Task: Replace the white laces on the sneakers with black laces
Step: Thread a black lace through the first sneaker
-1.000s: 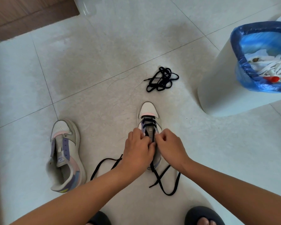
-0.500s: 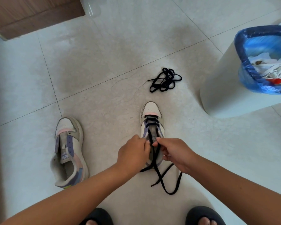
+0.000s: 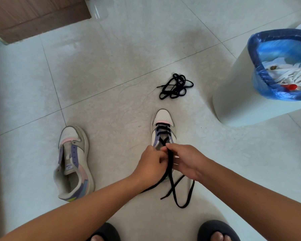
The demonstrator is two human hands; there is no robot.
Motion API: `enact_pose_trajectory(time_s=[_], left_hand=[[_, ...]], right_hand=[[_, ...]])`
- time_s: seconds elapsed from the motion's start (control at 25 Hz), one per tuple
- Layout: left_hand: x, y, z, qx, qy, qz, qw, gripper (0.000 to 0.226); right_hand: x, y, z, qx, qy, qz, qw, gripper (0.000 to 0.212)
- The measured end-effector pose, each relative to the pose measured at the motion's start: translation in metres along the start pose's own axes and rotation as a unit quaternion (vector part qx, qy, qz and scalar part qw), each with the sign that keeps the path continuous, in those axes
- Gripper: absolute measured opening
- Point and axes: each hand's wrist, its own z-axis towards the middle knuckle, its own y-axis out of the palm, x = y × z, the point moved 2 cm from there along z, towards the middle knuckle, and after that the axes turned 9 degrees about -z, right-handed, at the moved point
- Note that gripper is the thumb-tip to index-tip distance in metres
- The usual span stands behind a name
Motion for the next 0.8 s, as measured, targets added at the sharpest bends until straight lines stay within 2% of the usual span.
enact_pose_trajectory(time_s=[0.08,0.16,0.24,0.32,0.4,0.48,0.56,0.6,0.64,0.72,0.8], left_hand=[[0.003,-0.01,0.0,-0.017,-0.046,-0.085,0.995,0.032],[0.005,-0.019,0.003,-0.029,-0.129,-0.172,0.976,0.044],[0.006,-0.021,0.005,-0.066,-0.151,-0.208,0.964,0.049],[0.004,-0.023,0.006,-0.077,-0.148,-0.232,0.958,0.04],[-0.001,-0.031,0.013,-0.044,-0.146,-0.278,0.948,0.032],[-0.004,-0.045,0.021,0.002,-0.165,-0.38,0.91,0.032],[-0.006,-0.061,0.026,0.008,-0.184,-0.463,0.867,0.029],[-0.007,-0.068,0.028,-0.004,-0.184,-0.464,0.867,0.028],[-0.011,-0.076,0.031,-0.018,-0.181,-0.433,0.883,0.028],[-0.021,-0.094,0.038,-0.033,-0.163,-0.294,0.941,0.029],[-0.036,-0.109,0.044,-0.031,-0.147,-0.152,0.977,0.023]], right_hand=[[0.001,-0.002,-0.002,0.031,-0.064,-0.111,0.991,0.027],[0.0,-0.002,-0.006,0.07,-0.146,-0.285,0.945,0.031],[-0.003,-0.004,-0.009,0.088,-0.198,-0.366,0.905,0.036],[-0.01,-0.011,-0.009,0.078,-0.203,-0.337,0.916,0.036],[-0.017,-0.019,-0.009,0.062,-0.193,-0.286,0.937,0.027],[-0.022,-0.031,-0.006,0.066,-0.189,-0.275,0.94,0.021],[-0.027,-0.047,-0.003,0.081,-0.186,-0.258,0.944,0.016],[-0.03,-0.056,-0.002,0.088,-0.187,-0.255,0.945,0.014],[-0.031,-0.066,0.0,0.093,-0.188,-0.263,0.942,0.013],[-0.034,-0.085,0.003,0.101,-0.191,-0.327,0.92,0.011],[-0.034,-0.102,0.007,0.117,-0.178,-0.414,0.885,0.01]])
